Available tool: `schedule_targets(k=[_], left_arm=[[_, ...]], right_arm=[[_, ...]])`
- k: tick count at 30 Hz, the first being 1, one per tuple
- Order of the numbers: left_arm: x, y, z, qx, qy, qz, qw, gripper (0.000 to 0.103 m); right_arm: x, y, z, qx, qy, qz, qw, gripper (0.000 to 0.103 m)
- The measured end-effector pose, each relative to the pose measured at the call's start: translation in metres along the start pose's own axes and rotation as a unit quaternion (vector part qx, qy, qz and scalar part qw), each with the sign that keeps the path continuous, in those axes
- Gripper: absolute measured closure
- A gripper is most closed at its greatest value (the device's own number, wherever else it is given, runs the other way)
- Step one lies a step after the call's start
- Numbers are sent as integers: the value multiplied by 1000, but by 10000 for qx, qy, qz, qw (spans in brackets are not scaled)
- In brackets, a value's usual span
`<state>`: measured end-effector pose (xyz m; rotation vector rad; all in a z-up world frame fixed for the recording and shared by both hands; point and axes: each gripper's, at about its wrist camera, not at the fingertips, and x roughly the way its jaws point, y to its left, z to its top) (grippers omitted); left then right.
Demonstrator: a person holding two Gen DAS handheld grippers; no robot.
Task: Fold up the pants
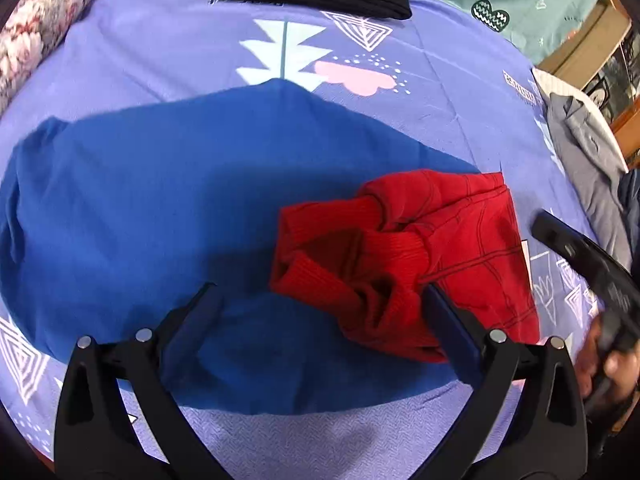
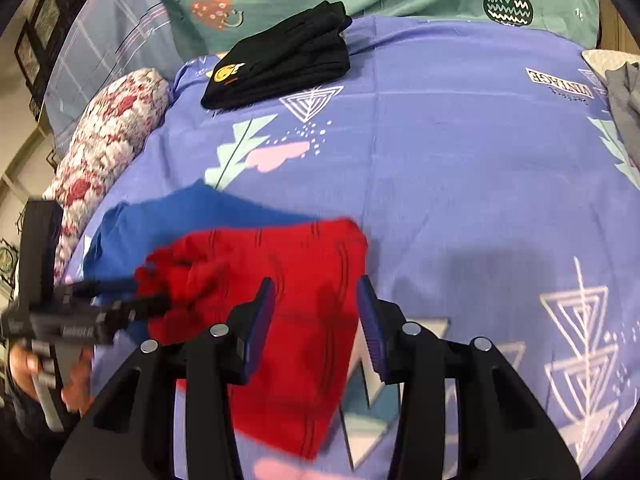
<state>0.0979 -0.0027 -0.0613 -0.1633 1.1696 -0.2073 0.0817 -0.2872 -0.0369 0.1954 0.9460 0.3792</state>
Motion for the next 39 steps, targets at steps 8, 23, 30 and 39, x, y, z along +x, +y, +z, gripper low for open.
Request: schedule_targets(k=[8,23,30,39], left_arm=[[5,6,5,120,-55,-53,9999,2],[-7,30,6,-405,-94,-557,9976,2],[-66,102,-11,-1469,-456,-1051,9825,2],[-90,182,-45,-2621,-884,-78,9609,2]], right_arm=[[31,-17,-2,554,342,-174,9977,56],[3,8,-26,112,336,-34,9994,54],[-4,16,-26,394,47,373,9985,52],[24,44,-27,-231,615,-426,9969,40]])
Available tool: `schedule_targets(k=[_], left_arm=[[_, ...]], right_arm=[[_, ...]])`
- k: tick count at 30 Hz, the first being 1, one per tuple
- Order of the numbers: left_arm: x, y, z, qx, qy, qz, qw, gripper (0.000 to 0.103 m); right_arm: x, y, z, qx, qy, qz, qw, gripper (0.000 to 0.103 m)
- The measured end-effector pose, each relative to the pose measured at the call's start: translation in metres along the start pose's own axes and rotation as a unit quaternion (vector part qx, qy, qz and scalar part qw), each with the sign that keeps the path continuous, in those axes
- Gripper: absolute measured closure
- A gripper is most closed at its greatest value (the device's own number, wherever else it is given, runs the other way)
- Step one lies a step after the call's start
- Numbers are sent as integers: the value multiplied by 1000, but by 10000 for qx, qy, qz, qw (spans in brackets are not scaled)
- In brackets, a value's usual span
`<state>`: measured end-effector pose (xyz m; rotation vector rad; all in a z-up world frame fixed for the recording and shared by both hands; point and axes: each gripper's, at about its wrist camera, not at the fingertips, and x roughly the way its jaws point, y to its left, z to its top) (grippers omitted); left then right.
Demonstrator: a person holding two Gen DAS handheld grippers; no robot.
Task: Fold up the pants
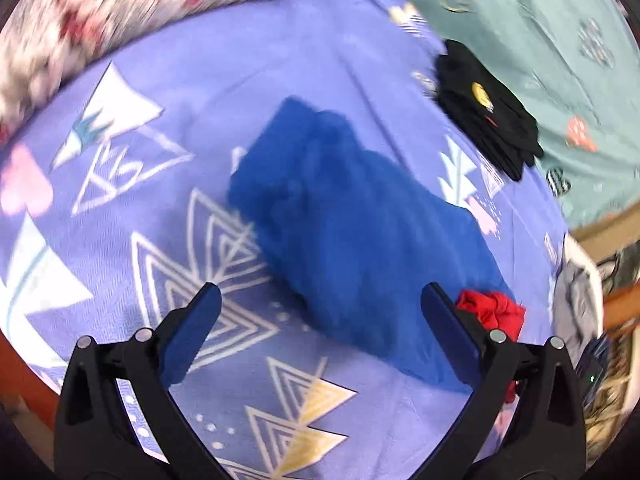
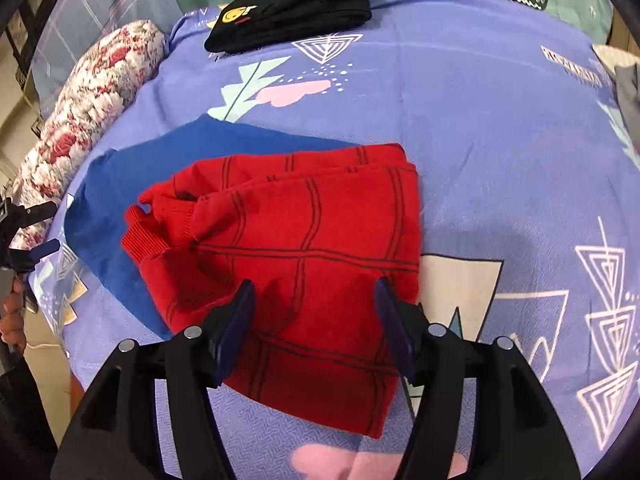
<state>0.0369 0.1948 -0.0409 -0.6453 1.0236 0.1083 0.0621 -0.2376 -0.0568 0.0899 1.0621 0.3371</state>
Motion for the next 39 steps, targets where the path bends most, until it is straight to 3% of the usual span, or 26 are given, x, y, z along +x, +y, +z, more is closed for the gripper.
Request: schedule_targets(k=[3,5,7,15,17,19,20,23,25,28,30,33,35,38,39], left_arm=[[6,1,4,84,-18,121,9999,2],[13,1,9,92,130,52,9999,3],[26,3,12,-69,426,-243,9988,4],[51,0,38,-131,574,-396,9975,9],[55,-4,44,-141,583,-238,9979,21],[60,-9,46,-58,596,-5,9982,58],[61,-11,45,-2,586,-1,9983,68],[54,-24,42,56,476,-15,9989,82],[38,-50,38,515,168,69,9985,89],[-2,-110,22,1484,-406,102,9880,89],[-20,-143,9,1953,-608,-122,9788,89],[-28,-192,-18,2604,-440,-714,9618,89],[-18,-219,-38,2997,-241,-890,9496,85],[11,-249,-71,3432,70,-982,9341,63],[22,-254,-81,3484,206,-1056,9311,48]], right_arm=[[-14,-9,3,301,-288,515,9978,38],[-19,-18,3,481,-404,485,9968,35],[-21,-25,1,641,-429,475,9959,30],[-19,-30,1,808,-266,1024,9911,30],[-22,-28,2,776,-311,1028,9912,30],[-25,-28,2,795,-367,1097,9901,29],[-26,-29,1,831,-368,1160,9891,29],[-29,-32,-1,941,-272,1467,9843,29],[-34,-32,-2,917,-326,1467,9844,29],[-44,-34,-2,849,-440,1456,9847,29],[-48,-36,-3,831,-464,1385,9858,29],[-53,-42,-8,902,-495,1383,9850,29],[-55,-47,-11,968,-518,1370,9845,29],[-60,-55,-17,1080,-510,1307,9842,29],[-63,-59,-19,1122,-506,1297,9839,29]])
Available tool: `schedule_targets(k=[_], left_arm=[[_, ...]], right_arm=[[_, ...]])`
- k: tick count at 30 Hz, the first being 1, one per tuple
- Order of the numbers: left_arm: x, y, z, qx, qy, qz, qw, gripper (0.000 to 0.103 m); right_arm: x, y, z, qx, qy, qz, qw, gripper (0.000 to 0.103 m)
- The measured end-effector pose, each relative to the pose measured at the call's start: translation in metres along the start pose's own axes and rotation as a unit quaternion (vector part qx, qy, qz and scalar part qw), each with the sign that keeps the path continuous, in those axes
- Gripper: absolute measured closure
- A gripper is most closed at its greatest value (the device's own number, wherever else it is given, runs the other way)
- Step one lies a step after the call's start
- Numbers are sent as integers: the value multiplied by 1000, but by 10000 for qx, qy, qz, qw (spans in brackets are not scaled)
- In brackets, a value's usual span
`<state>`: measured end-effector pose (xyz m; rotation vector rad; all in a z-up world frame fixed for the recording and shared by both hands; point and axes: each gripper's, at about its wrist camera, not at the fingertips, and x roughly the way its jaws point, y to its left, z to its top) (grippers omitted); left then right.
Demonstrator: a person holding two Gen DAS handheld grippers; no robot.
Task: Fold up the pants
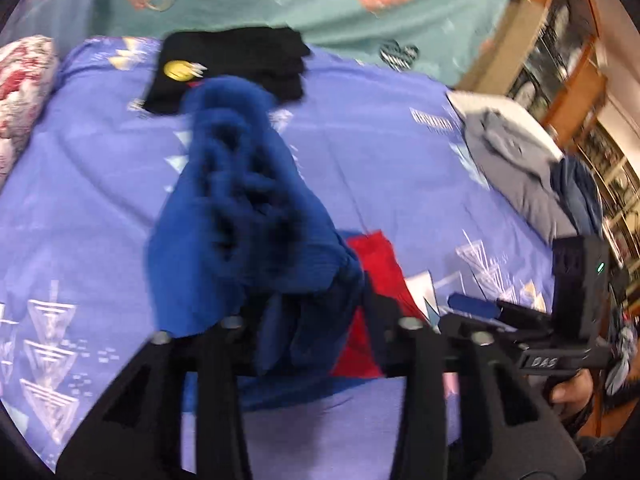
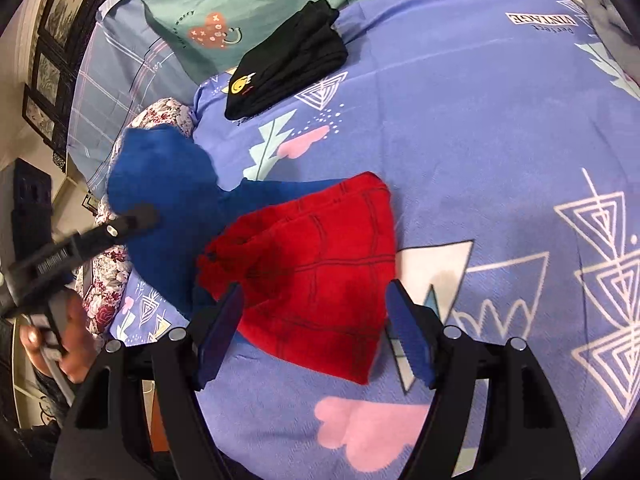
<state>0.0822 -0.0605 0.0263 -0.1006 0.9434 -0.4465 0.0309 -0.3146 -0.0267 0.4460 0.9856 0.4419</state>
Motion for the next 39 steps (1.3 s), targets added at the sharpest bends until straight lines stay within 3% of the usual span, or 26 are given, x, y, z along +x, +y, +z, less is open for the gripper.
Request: schedule_targets(k=[1,3,6,8,12,15,18,21,24,33,35,36,37,39], left_arm=[[14,-6,-5,-8,111,-200,9997,32],[37,-9,-13,-141,466,-394,9980,17],[44,-5,-22,-403,660,-480,9958,16],[31,0,-22,-462,511,-510,9963,16],[-11,24,-20,-564,-37,-240,9981,5],[-24,54,-18,-873,-349,382,9948,3],[-13,81,-26,-1259,-260,1152,9850,3],[13,106,-44,-1680,263,812,9821,3],[33,119,-58,-1790,514,657,9803,2],[37,121,-64,-1565,410,510,9855,2],[37,120,-64,-1543,372,506,9860,2],[37,120,-64,-1549,363,496,9860,2],[36,121,-65,-1583,344,468,9857,2],[35,122,-64,-1627,336,430,9852,2]], right_arm=[[-3,-2,-1,29,-26,-24,10000,29],[-10,-7,-2,63,-81,-87,9999,29],[-16,-13,-3,128,-124,-138,9997,28],[-17,-16,-1,193,-128,-91,9997,27],[-11,-10,5,156,-157,61,9997,25],[3,2,16,152,-81,382,9991,22],[23,11,30,322,-4,550,9980,16],[45,9,40,709,222,509,9959,15],[65,6,42,947,473,578,9927,15],[103,25,54,876,603,397,9935,15],[112,31,60,764,550,160,9954,24],[115,32,61,725,558,4,9958,45],[115,34,63,685,518,-119,9962,57],[108,38,63,543,391,1,9978,68]])
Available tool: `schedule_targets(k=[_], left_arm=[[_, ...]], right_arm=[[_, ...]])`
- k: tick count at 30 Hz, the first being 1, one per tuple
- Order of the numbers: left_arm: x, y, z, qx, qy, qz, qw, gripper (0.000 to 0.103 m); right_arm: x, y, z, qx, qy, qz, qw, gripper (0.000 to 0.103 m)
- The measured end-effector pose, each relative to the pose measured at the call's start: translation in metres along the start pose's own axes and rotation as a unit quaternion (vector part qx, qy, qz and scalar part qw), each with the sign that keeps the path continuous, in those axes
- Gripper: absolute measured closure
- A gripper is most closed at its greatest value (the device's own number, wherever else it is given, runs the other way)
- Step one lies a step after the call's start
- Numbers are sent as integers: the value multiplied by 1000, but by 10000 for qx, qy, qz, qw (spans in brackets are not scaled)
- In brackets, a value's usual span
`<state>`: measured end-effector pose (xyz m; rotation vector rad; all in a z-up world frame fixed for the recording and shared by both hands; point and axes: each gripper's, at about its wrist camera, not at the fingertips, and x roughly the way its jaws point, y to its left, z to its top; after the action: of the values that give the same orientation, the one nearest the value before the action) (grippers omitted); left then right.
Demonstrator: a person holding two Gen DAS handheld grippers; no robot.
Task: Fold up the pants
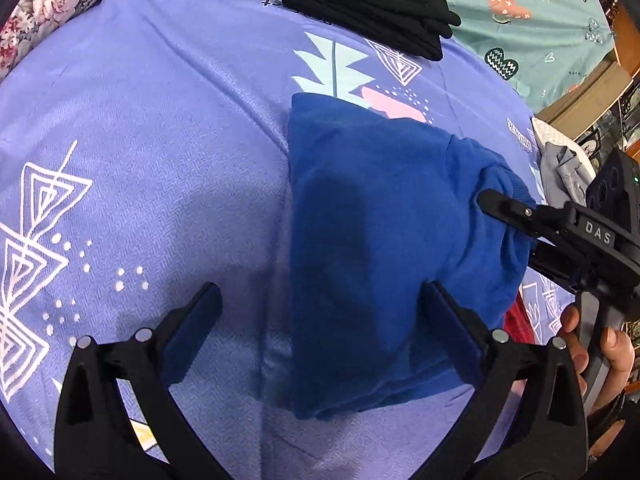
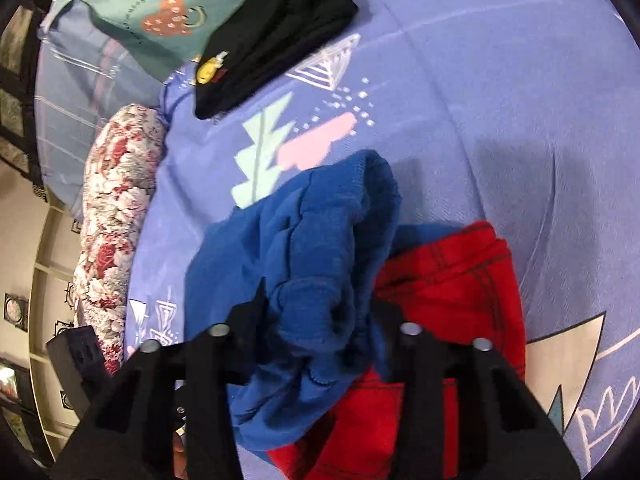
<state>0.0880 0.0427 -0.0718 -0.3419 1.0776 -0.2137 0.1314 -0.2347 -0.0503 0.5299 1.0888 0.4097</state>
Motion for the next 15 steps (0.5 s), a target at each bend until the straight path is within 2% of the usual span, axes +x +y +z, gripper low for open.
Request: schedule_targets(k=[3,6,7,10,13,15], left_arm=[[-6,3,1,-35,78,-43,10000,2],[-20,13,3,-319,-65,13,9995,2],[-25,15,3,-402,-114,33,9991,2],[-37,16,4,-490,-195,247,9983,2],[-43,4,2,-299,-257,185,9991,2],[-40,-6,2,-155,-250,102,9995,2]], right_arm=[[-16,11,-3,-426,-294,91,9986,70],[-32,24,-6,-550,-343,589,9962,73],[-39,28,-6,-474,-330,912,9942,74],[-68,37,-8,-552,-574,1398,9870,74],[-96,21,-18,-316,-727,1708,9821,74],[-101,2,-25,-99,-671,1681,9834,74]])
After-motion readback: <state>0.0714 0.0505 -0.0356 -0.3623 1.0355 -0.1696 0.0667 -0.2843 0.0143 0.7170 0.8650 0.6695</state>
